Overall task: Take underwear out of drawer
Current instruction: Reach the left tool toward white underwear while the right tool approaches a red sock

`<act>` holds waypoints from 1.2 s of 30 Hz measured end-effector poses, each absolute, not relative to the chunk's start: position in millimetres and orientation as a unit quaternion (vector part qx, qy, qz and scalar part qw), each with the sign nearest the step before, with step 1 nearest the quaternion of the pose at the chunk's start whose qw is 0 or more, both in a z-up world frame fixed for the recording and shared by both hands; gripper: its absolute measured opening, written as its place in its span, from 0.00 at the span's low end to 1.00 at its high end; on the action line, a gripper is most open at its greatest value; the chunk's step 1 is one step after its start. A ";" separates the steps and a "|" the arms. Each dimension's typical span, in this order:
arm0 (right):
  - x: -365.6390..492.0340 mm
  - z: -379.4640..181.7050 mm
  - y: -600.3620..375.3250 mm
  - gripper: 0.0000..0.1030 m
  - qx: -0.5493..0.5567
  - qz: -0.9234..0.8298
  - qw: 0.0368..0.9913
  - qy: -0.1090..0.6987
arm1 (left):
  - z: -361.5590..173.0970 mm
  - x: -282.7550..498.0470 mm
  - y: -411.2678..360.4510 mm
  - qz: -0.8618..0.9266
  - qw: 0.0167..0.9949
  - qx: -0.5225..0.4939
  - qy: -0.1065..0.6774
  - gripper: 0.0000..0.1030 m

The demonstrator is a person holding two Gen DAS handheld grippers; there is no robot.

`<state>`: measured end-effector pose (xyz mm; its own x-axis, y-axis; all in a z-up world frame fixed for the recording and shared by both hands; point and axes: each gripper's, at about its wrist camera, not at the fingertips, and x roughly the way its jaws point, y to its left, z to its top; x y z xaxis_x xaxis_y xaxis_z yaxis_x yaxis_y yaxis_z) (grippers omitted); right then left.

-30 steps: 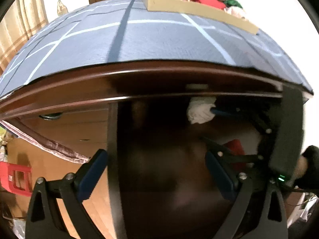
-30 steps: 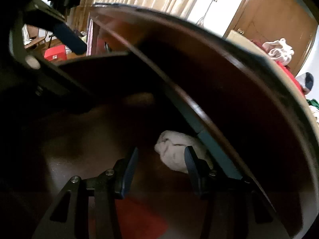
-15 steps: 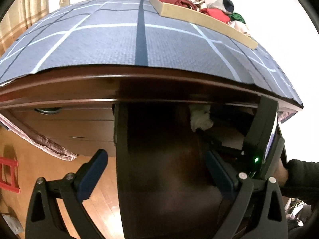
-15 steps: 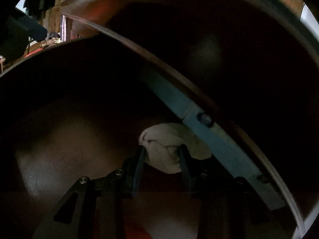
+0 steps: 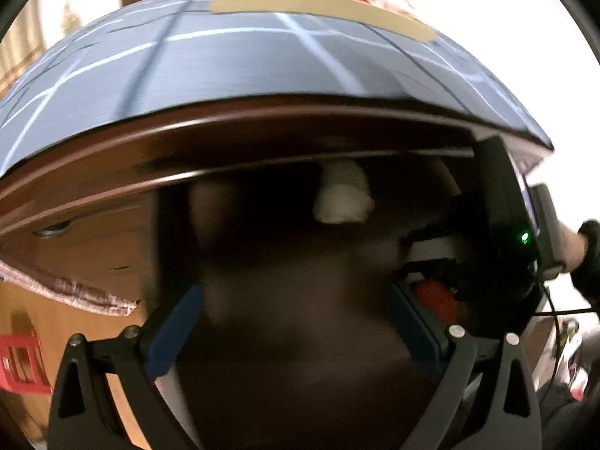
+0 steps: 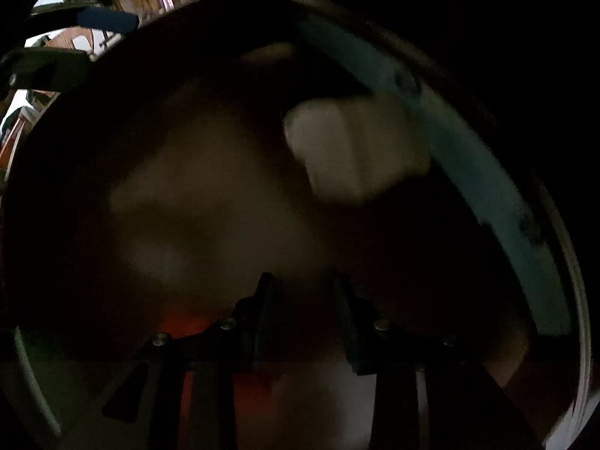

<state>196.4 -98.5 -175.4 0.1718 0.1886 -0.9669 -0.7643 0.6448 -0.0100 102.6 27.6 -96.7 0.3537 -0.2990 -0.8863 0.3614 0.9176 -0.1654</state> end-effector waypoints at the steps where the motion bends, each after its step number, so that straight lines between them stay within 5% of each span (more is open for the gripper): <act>1: 192.5 -172.8 -103.5 0.34 -0.264 0.327 0.719 0.554 | -97.7 102.6 20.3 -0.207 0.820 0.035 0.532 0.97; 8: 185.6 -135.9 -132.3 0.35 -0.160 0.350 0.761 0.522 | -102.0 116.2 -0.6 -0.184 0.824 0.022 0.535 0.97; 23: 224.0 -172.4 -73.9 0.35 -0.301 0.279 0.839 0.358 | -80.8 109.3 57.0 -0.136 0.843 0.021 0.520 0.96; 27: 216.7 -169.7 -72.5 0.01 -0.264 0.362 0.792 0.415 | -86.0 111.0 56.8 -0.137 0.840 0.017 0.524 0.97; 31: 197.3 -154.2 -82.3 0.02 -0.206 0.462 0.733 0.454 | -85.4 110.1 57.5 -0.145 0.840 0.023 0.522 0.96; 34: 182.8 -134.1 -91.0 0.03 -0.265 0.429 0.772 0.388 | -84.1 111.9 55.9 -0.145 0.842 0.022 0.520 0.96; 36: 187.7 -127.6 -97.7 0.13 -0.275 0.384 0.803 0.363 | -83.3 111.9 56.3 -0.145 0.843 0.021 0.518 0.96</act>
<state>187.7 -97.7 -127.6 0.4411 0.4180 -0.7942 -0.8168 0.5537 -0.1622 111.9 56.3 -83.3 0.4215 -0.2222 -0.8792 0.2666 0.9570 -0.1141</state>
